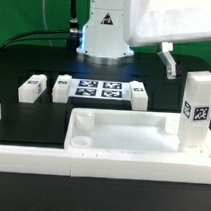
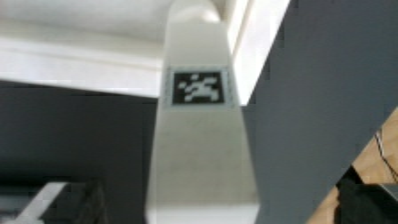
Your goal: Assemble desk
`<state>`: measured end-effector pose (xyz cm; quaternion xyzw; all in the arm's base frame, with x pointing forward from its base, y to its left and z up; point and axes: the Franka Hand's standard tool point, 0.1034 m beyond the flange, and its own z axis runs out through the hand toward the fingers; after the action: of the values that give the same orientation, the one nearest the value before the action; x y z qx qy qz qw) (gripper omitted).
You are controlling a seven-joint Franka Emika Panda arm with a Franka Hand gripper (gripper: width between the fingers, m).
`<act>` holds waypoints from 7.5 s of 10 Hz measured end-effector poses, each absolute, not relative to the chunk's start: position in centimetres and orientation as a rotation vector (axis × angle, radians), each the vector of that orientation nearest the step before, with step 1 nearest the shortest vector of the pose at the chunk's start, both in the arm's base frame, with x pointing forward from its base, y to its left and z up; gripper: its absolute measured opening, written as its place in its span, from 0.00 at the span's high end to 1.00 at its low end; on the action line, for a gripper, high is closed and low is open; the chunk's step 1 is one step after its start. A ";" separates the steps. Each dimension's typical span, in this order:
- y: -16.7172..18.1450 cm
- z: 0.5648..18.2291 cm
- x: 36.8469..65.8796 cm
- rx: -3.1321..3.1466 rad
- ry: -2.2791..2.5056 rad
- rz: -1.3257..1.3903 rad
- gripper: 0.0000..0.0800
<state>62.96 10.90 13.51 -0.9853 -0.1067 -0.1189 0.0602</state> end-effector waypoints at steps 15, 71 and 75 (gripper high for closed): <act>8.9 12.2 64.0 -3.047 -0.179 -0.043 0.19; 10.7 11.0 65.0 -2.972 -0.525 0.029 0.64; 10.3 10.8 65.1 -3.009 0.143 0.040 0.64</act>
Offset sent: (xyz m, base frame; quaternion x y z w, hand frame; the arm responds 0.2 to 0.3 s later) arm 0.0000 0.0000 0.0000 0.0000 -0.1938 0.0000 0.9810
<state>65.09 10.32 10.79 -0.9967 0.0474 0.0131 0.0646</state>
